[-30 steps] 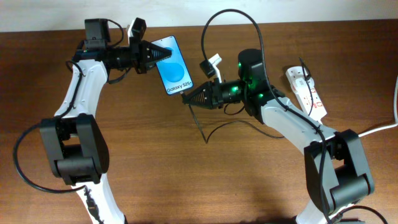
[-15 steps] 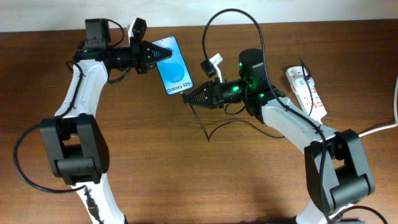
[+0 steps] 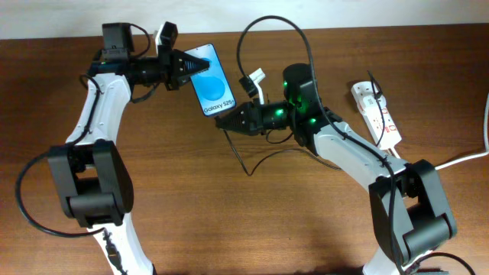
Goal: Plug charger to phone and switch on socket
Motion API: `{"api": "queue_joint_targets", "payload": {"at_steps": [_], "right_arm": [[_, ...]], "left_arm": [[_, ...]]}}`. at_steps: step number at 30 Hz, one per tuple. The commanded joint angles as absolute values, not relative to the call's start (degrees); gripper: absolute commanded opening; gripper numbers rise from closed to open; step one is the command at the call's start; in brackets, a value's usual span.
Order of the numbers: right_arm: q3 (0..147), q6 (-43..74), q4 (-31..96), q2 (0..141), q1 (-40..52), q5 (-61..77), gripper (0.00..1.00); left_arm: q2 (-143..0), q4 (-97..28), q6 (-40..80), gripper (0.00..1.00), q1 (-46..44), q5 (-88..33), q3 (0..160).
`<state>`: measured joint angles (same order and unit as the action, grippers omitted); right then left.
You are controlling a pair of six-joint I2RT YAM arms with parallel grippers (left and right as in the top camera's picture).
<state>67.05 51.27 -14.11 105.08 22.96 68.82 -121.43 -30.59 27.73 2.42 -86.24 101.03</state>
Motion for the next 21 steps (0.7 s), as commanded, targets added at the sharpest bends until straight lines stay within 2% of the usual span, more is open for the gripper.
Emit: {"api": "queue_joint_targets", "payload": {"at_steps": [1,4,11,21], "right_arm": [[66.85,51.33,-14.46,105.49,22.81,64.03,0.04],[66.85,51.37,-14.44,105.49,22.35,64.53,0.04],[66.85,54.30,-14.41,105.49,16.84,76.36,0.04],[66.85,54.63,-15.07,105.49,19.55,76.79,0.04]], "left_arm": [[-121.05,-30.70,28.71,0.00,1.10,-90.13,101.32],[-121.05,-30.65,30.15,0.00,1.13,-90.13,101.32],[-121.05,-30.61,36.73,0.00,4.36,-88.44,101.32],[-121.05,-30.59,38.37,0.00,4.40,-85.47,101.32]]}}
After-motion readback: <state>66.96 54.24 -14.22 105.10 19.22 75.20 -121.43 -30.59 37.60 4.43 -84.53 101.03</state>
